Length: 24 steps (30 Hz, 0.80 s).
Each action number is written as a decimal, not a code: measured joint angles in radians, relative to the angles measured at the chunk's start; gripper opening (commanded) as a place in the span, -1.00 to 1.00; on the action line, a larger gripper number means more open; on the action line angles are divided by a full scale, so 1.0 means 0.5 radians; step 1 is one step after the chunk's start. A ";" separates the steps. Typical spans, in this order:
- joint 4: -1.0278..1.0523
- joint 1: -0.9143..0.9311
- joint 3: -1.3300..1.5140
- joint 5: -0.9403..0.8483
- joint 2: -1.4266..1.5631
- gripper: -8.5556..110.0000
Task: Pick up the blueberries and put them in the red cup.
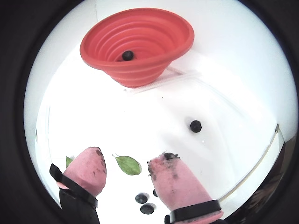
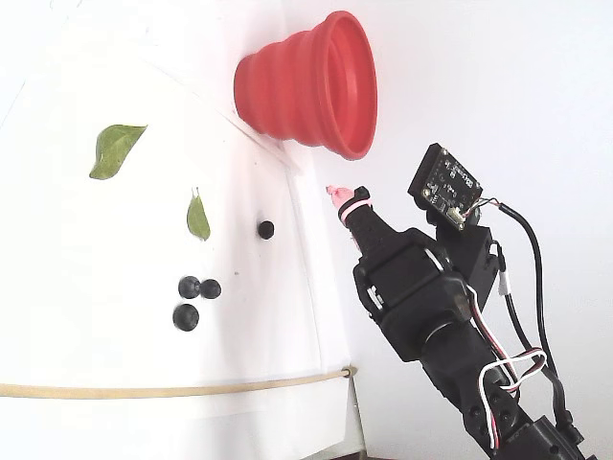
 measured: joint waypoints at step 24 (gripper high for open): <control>0.328 -0.018 0.156 0.187 0.120 -0.52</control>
